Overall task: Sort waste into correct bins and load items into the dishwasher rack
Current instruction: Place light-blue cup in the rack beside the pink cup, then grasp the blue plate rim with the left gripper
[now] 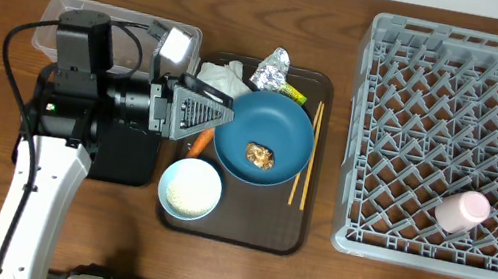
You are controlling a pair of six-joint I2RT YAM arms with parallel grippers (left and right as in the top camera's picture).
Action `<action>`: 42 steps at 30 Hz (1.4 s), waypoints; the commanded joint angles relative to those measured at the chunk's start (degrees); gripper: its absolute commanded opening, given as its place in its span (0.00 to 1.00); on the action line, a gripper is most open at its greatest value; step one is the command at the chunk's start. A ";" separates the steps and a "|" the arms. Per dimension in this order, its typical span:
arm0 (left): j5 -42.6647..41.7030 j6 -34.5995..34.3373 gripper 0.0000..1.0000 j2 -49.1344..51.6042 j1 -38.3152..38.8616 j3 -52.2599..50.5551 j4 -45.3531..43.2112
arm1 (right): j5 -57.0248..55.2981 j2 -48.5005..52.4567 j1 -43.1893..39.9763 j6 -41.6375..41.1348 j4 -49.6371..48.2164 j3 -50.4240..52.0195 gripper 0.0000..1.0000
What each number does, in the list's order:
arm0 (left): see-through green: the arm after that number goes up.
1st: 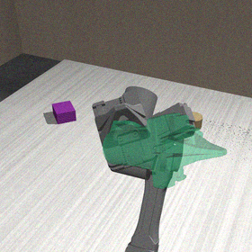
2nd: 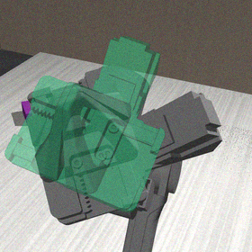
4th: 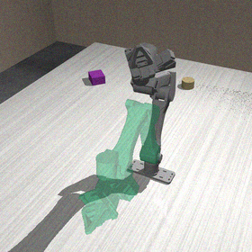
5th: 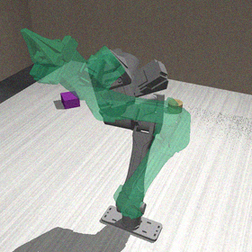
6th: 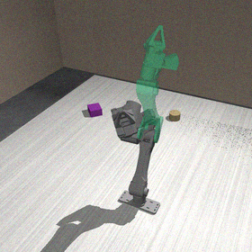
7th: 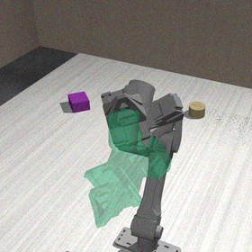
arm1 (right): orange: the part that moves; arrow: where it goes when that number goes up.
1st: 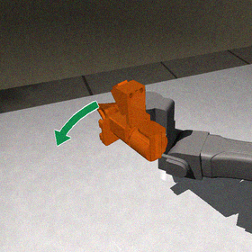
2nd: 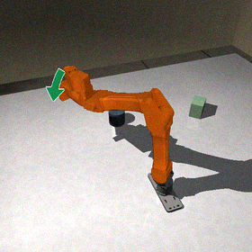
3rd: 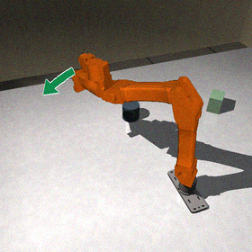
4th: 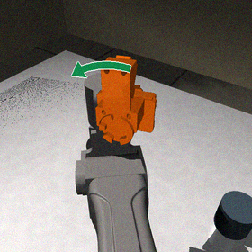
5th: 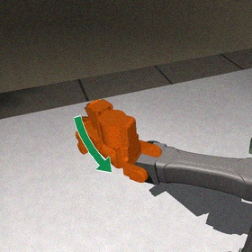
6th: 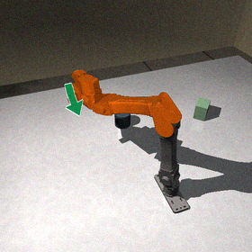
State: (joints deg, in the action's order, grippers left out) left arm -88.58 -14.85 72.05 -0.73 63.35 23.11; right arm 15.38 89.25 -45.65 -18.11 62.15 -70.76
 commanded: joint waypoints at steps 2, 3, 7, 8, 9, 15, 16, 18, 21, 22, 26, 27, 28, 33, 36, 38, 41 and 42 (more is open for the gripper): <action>-0.76 -0.07 0.98 -0.24 0.07 0.63 -0.09 | 2.73 2.05 -0.94 -0.39 1.01 -0.72 0.71; -0.76 -0.09 0.98 -0.24 0.07 0.66 -0.09 | 2.71 2.03 -0.94 -0.85 0.92 -0.76 0.76; -0.74 -0.07 0.98 -0.24 0.07 0.66 -0.11 | 5.53 1.40 -1.31 -1.62 1.46 -3.23 0.85; -0.74 -0.07 0.98 -0.24 0.07 0.63 -0.11 | 7.34 1.07 -1.31 -1.57 1.88 -4.46 0.87; -0.74 -0.07 0.98 -0.24 0.07 0.66 -0.09 | 8.70 0.76 -1.20 -1.44 2.36 -5.62 0.87; 3.06 -0.04 0.98 -0.24 0.07 0.63 -0.07 | 20.04 -3.43 1.40 6.40 4.76 -12.48 0.83; 5.09 -0.04 0.98 -0.24 0.09 0.63 -0.02 | 21.40 -4.79 2.60 7.61 4.68 -13.03 0.83; 13.03 -0.02 0.98 -0.26 0.26 0.63 1.97 | 22.99 -7.82 5.79 9.68 3.93 -13.35 0.82; 30.93 0.66 0.98 -0.26 1.84 0.63 8.87 | 23.02 -12.57 12.17 11.96 2.23 -13.35 0.82; 36.65 1.62 0.98 -0.26 2.93 0.63 11.69 | 23.02 -14.12 14.58 12.66 1.40 -13.35 0.82; 58.23 4.09 0.98 -0.22 8.66 0.63 19.37 | 19.87 -18.03 22.99 13.51 -1.18 -13.35 0.83; 63.93 4.20 0.98 -0.17 10.25 0.63 20.37 | 18.69 -18.51 24.76 13.44 -1.62 -13.35 0.83; 68.67 4.13 0.98 -0.11 11.80 0.63 20.92 | 18.27 -18.80 26.69 13.44 -2.21 -13.35 0.83; 77.79 5.40 0.79 2.23 16.59 0.63 20.74 | 17.14 -18.25 35.43 13.44 -4.28 -13.27 0.83; 80.78 5.38 0.73 5.81 17.79 0.63 20.50 | 13.25 -17.25 39.34 13.44 -4.09 -13.25 0.83; 81.18 5.38 0.69 9.16 18.10 0.63 19.85 | 10.16 -16.74 40.68 12.31 -3.63 -13.25 0.83; 81.15 5.38 0.59 14.73 18.34 0.63 18.18 | 8.00 -16.55 41.07 11.30 -3.21 -13.22 0.83; 81.13 5.33 0.58 16.35 18.34 0.63 17.42 | 8.02 -16.55 41.07 11.26 -3.23 -13.22 0.83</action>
State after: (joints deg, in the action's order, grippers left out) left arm -10.66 -10.22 84.53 17.37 63.46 41.41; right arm 26.94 72.55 -4.93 -5.96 58.83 -83.53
